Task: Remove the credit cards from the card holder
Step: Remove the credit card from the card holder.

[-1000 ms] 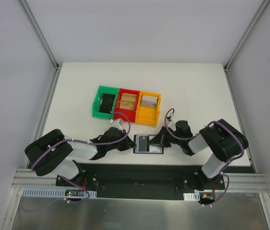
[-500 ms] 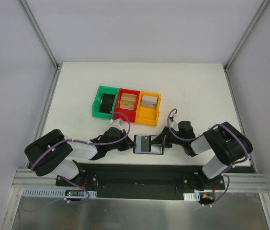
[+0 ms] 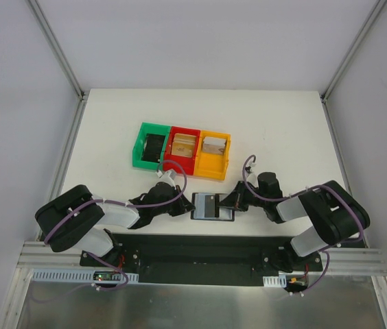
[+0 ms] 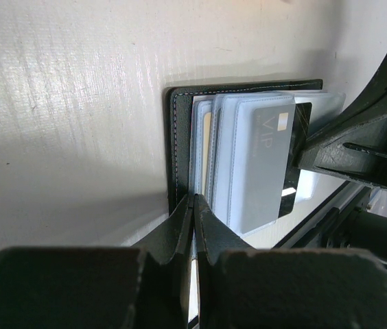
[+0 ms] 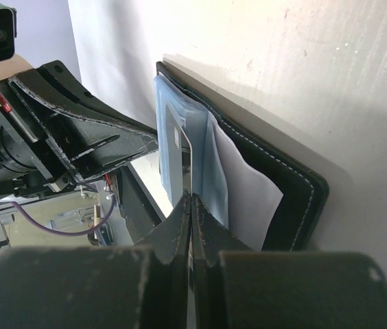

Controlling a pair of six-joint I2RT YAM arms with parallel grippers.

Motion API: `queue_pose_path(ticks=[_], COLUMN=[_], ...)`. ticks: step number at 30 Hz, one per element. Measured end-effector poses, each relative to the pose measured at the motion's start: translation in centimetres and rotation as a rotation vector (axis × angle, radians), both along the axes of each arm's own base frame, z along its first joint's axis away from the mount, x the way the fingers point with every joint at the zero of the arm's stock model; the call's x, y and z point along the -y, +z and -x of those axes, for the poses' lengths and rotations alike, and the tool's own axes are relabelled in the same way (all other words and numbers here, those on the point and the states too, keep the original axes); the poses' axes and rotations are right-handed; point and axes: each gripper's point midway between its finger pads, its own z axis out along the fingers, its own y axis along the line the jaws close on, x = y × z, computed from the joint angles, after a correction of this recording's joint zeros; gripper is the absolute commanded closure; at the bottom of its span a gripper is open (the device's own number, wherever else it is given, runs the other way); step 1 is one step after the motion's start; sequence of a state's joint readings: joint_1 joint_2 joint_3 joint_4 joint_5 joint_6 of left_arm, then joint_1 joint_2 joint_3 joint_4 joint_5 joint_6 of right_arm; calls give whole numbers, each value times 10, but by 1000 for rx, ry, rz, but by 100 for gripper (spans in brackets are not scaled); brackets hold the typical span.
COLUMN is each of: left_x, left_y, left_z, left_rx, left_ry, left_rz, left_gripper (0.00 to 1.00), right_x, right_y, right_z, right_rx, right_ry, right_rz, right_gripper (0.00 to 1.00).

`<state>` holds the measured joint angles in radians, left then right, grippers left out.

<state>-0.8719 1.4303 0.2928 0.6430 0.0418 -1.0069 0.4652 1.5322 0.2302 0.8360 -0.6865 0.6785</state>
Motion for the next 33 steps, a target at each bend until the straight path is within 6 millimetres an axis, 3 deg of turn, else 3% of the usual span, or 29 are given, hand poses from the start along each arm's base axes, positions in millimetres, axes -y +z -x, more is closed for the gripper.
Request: queue_pose_path(ticks=[33], left_x=[-1], left_y=[0], left_z=[1], left_rx=[-1], left_ry=[-1], left_rz=[-2], left_gripper=[99], right_x=[24], right_y=[5], right_z=[7], right_rx=[47], right_ry=[15], right_rz=[76], right_gripper=[100])
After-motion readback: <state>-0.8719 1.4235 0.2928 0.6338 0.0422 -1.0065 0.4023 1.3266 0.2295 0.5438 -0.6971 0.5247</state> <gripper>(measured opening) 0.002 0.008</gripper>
